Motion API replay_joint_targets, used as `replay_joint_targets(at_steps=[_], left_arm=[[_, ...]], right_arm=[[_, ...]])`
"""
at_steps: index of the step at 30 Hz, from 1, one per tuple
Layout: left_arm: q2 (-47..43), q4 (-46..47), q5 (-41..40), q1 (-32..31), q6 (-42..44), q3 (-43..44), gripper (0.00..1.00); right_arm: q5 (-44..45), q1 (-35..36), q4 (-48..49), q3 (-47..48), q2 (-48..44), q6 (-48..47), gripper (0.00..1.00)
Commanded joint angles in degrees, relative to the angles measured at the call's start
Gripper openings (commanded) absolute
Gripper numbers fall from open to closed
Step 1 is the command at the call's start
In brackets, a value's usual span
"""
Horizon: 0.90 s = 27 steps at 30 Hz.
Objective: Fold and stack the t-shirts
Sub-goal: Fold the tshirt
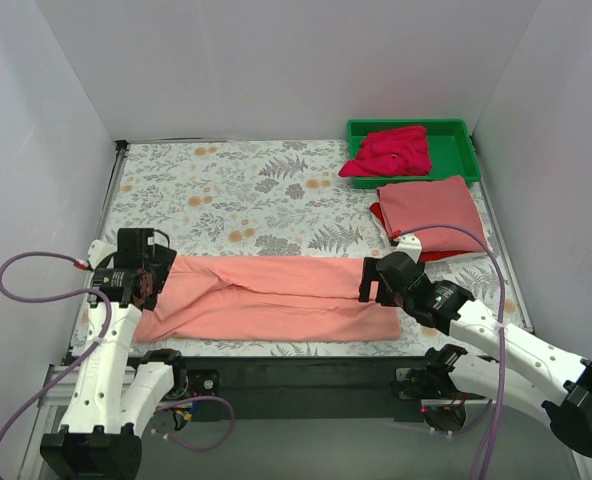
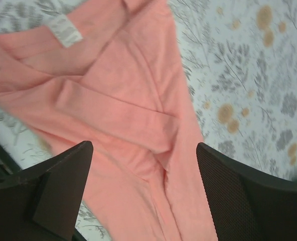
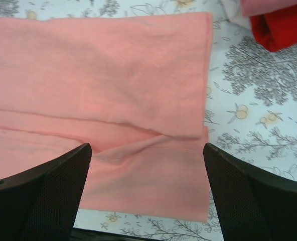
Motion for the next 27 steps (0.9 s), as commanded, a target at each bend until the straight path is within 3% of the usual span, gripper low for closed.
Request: replay_joint_targets(at_steps=[1, 4, 7, 14, 20, 27], left_arm=[[4.9, 14.7, 16.0, 0.0, 9.1, -1.5, 0.84], [12.7, 21.1, 22.4, -0.4, 11.7, -2.1, 0.85], [19.7, 23.8, 21.6, -2.5, 12.4, -2.4, 0.85], [29.2, 28.8, 17.6, -9.9, 13.1, -2.6, 0.85], [32.3, 27.2, 14.4, -12.3, 12.8, -4.2, 0.85], [28.0, 24.8, 15.5, -15.5, 10.9, -10.7, 0.85]], right_arm=[[-7.8, 0.3, 7.3, 1.3, -1.0, -4.4, 0.98], [-16.1, 0.3, 13.9, 1.1, 1.1, -8.6, 0.98], [-21.6, 0.3, 19.8, 0.4, 5.0, -11.6, 0.98], [-22.0, 0.2, 21.3, 1.7, 16.0, -14.1, 0.98], [-20.7, 0.3, 21.2, -0.2, 16.9, -13.0, 0.98], [-19.9, 0.2, 21.3, -3.1, 14.9, -11.4, 0.98]])
